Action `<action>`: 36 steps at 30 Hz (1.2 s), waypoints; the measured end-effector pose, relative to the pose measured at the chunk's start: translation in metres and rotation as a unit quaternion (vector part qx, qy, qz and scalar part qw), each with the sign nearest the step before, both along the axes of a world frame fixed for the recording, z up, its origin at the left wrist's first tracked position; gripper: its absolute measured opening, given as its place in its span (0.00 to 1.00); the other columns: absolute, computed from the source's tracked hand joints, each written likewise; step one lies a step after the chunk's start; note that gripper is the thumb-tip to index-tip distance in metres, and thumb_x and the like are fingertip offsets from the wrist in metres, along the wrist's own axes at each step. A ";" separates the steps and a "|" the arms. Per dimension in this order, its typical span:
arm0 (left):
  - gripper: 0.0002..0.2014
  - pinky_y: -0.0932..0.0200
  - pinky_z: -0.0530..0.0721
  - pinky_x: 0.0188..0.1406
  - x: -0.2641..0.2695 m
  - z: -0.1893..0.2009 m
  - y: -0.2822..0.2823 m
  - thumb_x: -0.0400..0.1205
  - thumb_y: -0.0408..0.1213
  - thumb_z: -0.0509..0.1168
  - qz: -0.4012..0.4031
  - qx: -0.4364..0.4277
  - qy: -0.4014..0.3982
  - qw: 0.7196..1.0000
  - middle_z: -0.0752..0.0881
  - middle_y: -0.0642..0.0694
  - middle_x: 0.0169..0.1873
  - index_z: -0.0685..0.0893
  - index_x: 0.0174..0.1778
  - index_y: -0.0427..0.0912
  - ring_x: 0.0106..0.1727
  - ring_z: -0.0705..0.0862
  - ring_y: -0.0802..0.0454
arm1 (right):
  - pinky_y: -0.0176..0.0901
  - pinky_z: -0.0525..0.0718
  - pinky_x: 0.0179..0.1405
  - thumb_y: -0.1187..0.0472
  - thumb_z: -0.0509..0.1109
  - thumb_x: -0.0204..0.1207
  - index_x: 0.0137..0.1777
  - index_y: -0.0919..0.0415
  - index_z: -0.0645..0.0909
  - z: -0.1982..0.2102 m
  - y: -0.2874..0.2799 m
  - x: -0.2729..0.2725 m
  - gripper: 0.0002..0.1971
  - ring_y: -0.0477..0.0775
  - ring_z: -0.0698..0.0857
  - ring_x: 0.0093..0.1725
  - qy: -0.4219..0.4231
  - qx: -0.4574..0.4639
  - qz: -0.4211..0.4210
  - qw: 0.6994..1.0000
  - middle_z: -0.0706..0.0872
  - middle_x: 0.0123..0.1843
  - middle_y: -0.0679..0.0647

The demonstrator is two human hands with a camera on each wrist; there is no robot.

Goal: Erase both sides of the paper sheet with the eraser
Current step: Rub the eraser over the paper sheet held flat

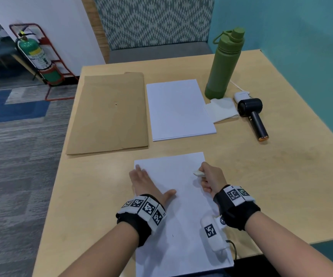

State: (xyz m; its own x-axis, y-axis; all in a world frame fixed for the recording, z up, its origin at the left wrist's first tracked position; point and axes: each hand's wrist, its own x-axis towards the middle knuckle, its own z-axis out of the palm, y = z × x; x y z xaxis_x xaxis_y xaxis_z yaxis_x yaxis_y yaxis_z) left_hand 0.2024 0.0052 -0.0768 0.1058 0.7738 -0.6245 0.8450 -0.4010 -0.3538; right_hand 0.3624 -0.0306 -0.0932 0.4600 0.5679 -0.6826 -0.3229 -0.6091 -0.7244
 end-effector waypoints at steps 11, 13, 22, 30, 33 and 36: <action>0.44 0.45 0.35 0.79 -0.010 -0.017 -0.005 0.81 0.67 0.37 -0.084 -0.078 -0.116 0.987 0.27 0.42 0.79 0.29 0.79 0.37 0.82 0.33 0.43 | 0.31 0.53 0.17 0.66 0.58 0.67 0.24 0.56 0.59 -0.001 0.001 -0.004 0.14 0.48 0.54 0.13 -0.021 -0.005 -0.031 0.999 0.59 0.16 0.48; 0.46 0.46 0.39 0.80 -0.019 -0.003 0.005 0.82 0.66 0.39 -0.021 -0.030 -0.064 0.997 0.33 0.33 0.80 0.34 0.79 0.29 0.83 0.38 0.38 | 0.30 0.53 0.17 0.67 0.58 0.67 0.25 0.57 0.59 -0.001 0.000 -0.004 0.14 0.48 0.55 0.13 -0.021 -0.003 -0.034 0.999 0.59 0.17 0.49; 0.19 0.55 0.75 0.60 -0.019 -0.003 0.036 0.85 0.38 0.58 -0.044 0.030 -0.369 0.928 0.76 0.45 0.69 0.71 0.72 0.44 0.68 0.76 0.46 | 0.36 0.73 0.18 0.66 0.59 0.73 0.35 0.65 0.72 -0.008 0.003 -0.012 0.07 0.54 0.76 0.16 -0.030 0.033 -0.006 0.999 0.75 0.23 0.59; 0.55 0.48 0.43 0.81 -0.014 -0.020 0.036 0.74 0.56 0.70 -0.049 -0.082 -0.322 0.942 0.36 0.47 0.83 0.38 0.83 0.41 0.84 0.38 0.47 | 0.33 0.82 0.21 0.65 0.66 0.74 0.53 0.56 0.81 0.004 0.009 -0.029 0.10 0.47 0.81 0.19 -0.171 0.041 0.309 0.935 0.81 0.31 0.53; 0.55 0.49 0.42 0.81 -0.015 -0.019 0.036 0.74 0.57 0.70 -0.049 -0.089 -0.329 0.939 0.35 0.48 0.83 0.37 0.82 0.42 0.83 0.37 0.48 | 0.40 0.84 0.31 0.64 0.67 0.73 0.57 0.59 0.83 0.014 0.032 -0.029 0.13 0.52 0.80 0.24 -0.239 0.039 0.413 0.878 0.82 0.39 0.55; 0.55 0.49 0.41 0.81 -0.016 -0.021 0.037 0.75 0.57 0.69 -0.047 -0.091 -0.328 0.939 0.35 0.48 0.82 0.37 0.82 0.42 0.83 0.37 0.48 | 0.45 0.82 0.50 0.62 0.67 0.74 0.58 0.60 0.84 0.012 0.051 -0.025 0.13 0.53 0.81 0.35 -0.297 0.061 0.373 0.877 0.87 0.58 0.59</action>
State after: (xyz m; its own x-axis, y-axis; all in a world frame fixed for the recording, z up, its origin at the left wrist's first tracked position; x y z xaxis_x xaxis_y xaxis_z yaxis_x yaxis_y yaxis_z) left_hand 0.1867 0.0417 -0.0978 0.5768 0.6281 -0.5222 0.8148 -0.4884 0.3125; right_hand 0.3378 0.0204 -0.0815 0.1825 0.9142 -0.3620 0.5887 -0.3964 -0.7044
